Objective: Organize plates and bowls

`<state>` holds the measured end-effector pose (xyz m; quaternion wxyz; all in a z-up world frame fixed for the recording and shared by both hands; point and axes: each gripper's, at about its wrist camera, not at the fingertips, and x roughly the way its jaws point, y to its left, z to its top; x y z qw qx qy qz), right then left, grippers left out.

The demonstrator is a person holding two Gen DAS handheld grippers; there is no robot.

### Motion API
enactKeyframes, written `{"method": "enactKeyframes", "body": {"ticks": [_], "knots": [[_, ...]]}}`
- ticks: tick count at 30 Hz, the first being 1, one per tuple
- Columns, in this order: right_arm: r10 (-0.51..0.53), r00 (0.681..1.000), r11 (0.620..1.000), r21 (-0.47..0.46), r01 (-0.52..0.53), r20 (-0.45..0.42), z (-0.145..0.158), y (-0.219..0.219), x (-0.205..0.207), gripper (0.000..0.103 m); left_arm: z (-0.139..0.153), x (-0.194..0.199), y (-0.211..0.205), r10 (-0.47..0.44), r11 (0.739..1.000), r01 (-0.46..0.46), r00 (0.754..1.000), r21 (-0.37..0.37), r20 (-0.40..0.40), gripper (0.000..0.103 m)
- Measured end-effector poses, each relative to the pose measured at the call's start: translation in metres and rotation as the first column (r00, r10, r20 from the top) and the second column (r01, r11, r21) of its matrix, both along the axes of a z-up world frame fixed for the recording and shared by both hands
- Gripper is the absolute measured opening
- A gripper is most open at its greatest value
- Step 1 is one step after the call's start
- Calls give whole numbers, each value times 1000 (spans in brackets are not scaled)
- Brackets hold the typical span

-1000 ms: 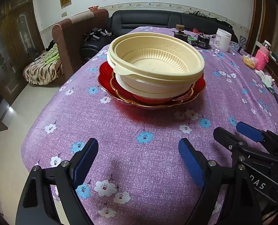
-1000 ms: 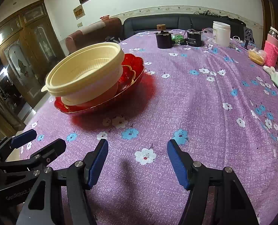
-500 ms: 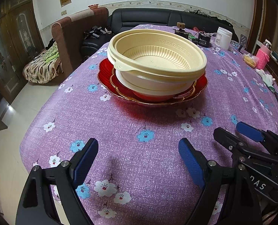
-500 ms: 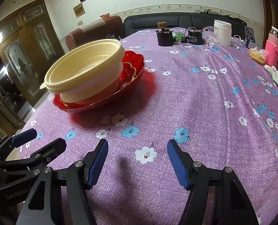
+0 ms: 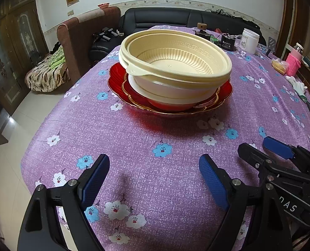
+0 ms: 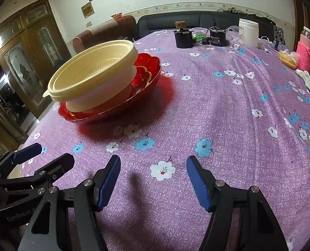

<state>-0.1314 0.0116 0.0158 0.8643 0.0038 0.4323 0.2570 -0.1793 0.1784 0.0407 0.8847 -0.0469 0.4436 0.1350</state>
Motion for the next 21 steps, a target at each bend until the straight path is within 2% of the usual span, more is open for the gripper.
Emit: {"method": "enactKeyframes", "body": {"ticks": [15, 17, 18, 20, 21], "knots": [[7, 1000, 1000, -3, -7, -6, -3, 2, -1, 70, -3, -2, 1, 7, 1000, -7, 1000, -3, 1, 87], [14, 1000, 1000, -4, -14, 2, -2, 2, -2, 70, 0, -6, 1, 27, 999, -28, 999, 32, 29, 87], [17, 1000, 1000, -5, -17, 7, -2, 3, -3, 70, 5, -11, 0, 46, 996, -51, 997, 70, 68, 87], [22, 999, 1000, -1, -22, 33, 1, 4, -7, 70, 22, -26, -1, 97, 981, -126, 978, 150, 186, 87], [21, 998, 1000, 3, -21, 53, 4, 3, -9, 70, 30, -34, -2, 115, 971, -161, 963, 177, 243, 91]]}}
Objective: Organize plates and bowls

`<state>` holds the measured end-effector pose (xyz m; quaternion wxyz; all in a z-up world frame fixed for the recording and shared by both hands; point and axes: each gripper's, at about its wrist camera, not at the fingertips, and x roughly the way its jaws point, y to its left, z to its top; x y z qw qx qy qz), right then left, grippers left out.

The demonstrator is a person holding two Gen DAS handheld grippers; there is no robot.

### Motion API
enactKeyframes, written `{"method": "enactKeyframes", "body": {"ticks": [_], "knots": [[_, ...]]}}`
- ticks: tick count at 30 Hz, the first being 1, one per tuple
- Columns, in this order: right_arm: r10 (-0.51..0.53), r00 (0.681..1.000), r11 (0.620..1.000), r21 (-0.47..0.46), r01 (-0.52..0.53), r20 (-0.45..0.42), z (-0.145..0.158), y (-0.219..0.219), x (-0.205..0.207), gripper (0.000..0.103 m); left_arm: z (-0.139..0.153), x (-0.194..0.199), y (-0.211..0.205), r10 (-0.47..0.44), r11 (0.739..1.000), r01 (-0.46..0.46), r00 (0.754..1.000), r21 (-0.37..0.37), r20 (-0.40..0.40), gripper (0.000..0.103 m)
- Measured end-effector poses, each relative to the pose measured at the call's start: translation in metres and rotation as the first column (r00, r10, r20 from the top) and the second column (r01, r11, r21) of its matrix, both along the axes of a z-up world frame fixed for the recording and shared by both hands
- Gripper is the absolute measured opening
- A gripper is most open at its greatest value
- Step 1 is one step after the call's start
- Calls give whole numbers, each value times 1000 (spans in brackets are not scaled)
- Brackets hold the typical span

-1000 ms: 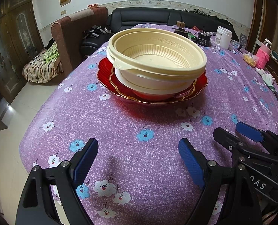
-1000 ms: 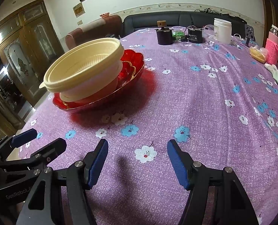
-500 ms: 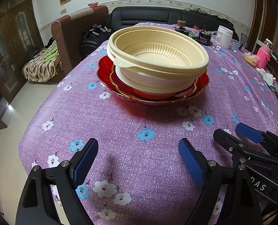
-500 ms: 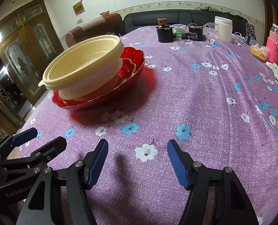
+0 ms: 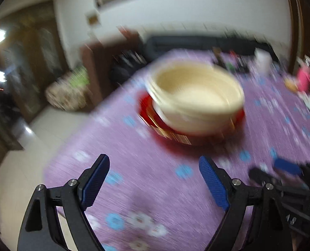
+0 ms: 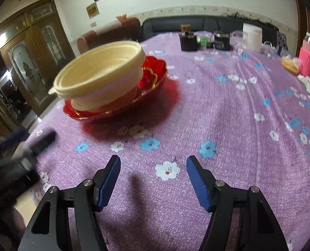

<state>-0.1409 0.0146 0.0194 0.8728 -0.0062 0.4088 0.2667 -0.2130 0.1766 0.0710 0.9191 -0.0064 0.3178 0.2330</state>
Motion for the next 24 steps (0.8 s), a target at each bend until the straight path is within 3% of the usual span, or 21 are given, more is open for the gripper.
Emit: {"method": "enactKeyframes", "body": {"ticks": [1, 3, 5, 10, 24], "knots": [[0, 1000, 1000, 7, 0, 22, 3, -1, -3, 70, 11, -9, 0, 21, 999, -23, 998, 29, 62, 101], [12, 999, 1000, 25, -13, 45, 10, 0, -6, 70, 25, -22, 2, 28, 999, -34, 988, 37, 150, 103], [29, 998, 999, 36, -31, 57, 18, 3, -8, 70, 35, -27, 7, 13, 1000, -16, 983, 15, 184, 103], [76, 992, 997, 13, -78, 97, 31, 17, -14, 73, 32, -15, 19, -42, 993, 52, 995, -104, 94, 103], [171, 979, 985, -38, -167, 115, 36, 51, -22, 74, 28, 1, 42, 31, 990, -26, 999, -141, 33, 103]]}}
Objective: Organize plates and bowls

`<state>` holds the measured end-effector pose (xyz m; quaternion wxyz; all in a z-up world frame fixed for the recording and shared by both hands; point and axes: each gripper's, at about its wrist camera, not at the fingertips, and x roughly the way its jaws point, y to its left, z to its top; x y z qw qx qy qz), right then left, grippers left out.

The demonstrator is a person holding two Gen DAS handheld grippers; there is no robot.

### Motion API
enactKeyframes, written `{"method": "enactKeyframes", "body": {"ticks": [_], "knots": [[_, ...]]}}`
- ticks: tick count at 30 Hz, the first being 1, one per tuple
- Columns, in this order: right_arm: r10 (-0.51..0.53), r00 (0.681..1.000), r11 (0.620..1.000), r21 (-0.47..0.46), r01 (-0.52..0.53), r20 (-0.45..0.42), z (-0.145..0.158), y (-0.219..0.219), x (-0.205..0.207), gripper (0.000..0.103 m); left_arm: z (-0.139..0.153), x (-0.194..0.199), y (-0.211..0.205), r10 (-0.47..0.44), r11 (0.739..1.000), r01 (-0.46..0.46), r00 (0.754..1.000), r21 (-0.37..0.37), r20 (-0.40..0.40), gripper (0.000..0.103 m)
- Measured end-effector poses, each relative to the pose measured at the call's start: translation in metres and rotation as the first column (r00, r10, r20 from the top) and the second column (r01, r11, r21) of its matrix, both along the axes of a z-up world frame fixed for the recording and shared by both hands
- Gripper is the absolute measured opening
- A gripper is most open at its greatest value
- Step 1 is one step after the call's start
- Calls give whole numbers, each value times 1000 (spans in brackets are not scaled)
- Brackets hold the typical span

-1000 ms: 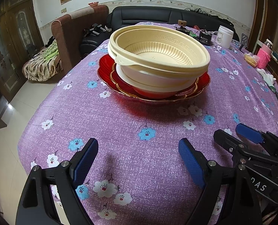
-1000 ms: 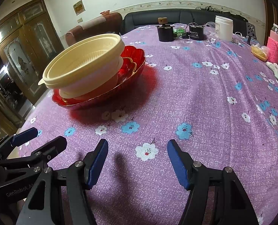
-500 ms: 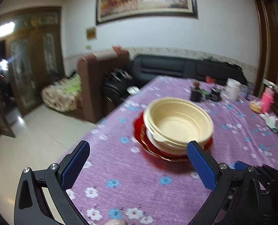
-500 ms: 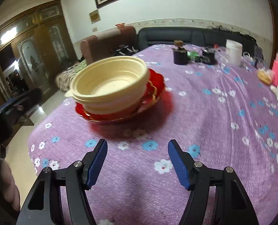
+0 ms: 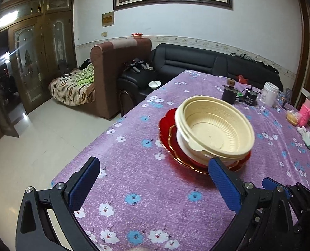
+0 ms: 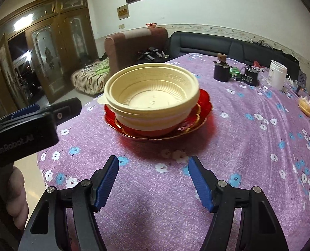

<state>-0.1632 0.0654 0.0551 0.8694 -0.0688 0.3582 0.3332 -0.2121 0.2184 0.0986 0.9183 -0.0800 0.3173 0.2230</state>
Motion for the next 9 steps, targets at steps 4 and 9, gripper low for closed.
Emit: {"method": "enactKeyframes", "body": {"ticks": [4, 9], "knots": [[23, 999, 1000, 10, -23, -23, 0, 6, 5, 74, -3, 4, 8, -11, 999, 10, 1000, -41, -17, 103], [17, 998, 999, 38, -15, -53, 1, -9, 14, 74, 2, 11, 8, -43, 997, 41, 999, -71, -32, 103]]}}
